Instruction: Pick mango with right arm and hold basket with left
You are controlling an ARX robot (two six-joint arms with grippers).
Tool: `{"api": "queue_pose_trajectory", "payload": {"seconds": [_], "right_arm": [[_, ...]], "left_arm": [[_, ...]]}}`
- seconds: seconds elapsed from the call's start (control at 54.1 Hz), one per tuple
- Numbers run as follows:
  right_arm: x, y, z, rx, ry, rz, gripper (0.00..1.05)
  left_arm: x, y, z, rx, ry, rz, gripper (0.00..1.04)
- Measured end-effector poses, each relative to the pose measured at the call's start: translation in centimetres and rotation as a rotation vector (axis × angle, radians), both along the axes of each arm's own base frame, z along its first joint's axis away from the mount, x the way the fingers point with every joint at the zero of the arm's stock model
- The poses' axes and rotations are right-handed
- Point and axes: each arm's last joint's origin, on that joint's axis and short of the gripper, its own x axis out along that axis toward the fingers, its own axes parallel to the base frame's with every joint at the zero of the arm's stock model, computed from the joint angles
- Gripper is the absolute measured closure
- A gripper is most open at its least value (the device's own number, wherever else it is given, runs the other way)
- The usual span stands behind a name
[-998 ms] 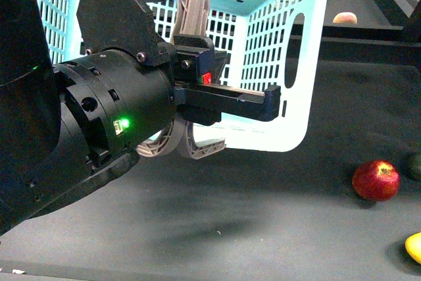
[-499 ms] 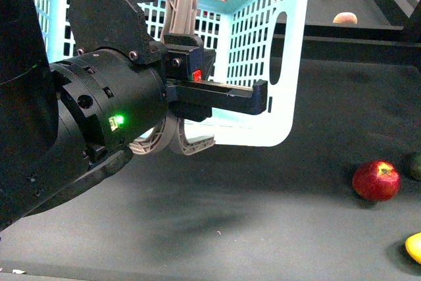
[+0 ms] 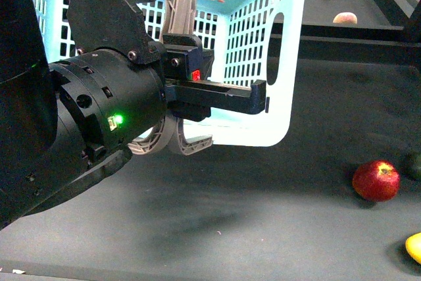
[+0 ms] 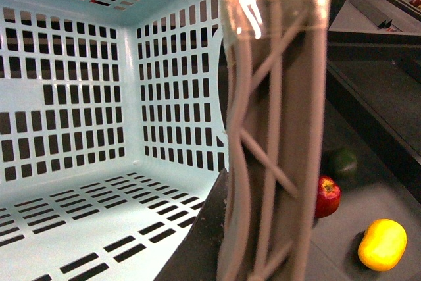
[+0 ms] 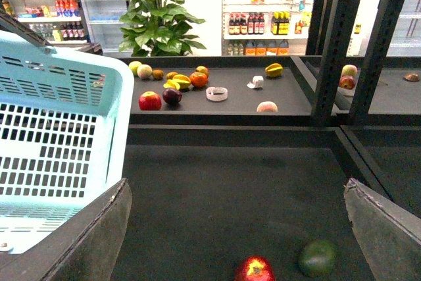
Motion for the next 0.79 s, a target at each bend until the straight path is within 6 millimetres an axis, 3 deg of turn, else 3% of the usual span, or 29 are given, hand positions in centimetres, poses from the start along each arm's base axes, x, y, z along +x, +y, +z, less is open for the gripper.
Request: {"api": "queue_pose_trajectory", "payload": {"seconds": [0.259, 0.444, 0.536, 0.666, 0.795], "right_arm": [[1.1, -1.0, 0.0, 0.079, 0.023, -0.164, 0.08], [3.7, -2.6, -0.2, 0.038, 0.103, -0.091, 0.08], [6.1, -3.9, -0.1, -0.024, 0.144, -0.068, 0.08], [9.1, -5.5, -1.7, -0.104, 0.249, -0.055, 0.08], [11.4, -7.1, -4.7, -0.164, 0.416, -0.021, 0.08]], "left_arm": [[0.0, 0.0, 0.0, 0.0, 0.0, -0.002, 0.99], [0.0, 0.0, 0.0, 0.0, 0.0, -0.001, 0.99], [0.0, 0.0, 0.0, 0.0, 0.0, -0.001, 0.99], [0.0, 0.0, 0.0, 0.0, 0.0, 0.0, 0.99], [0.0, 0.0, 0.0, 0.0, 0.0, 0.0, 0.99]]}}
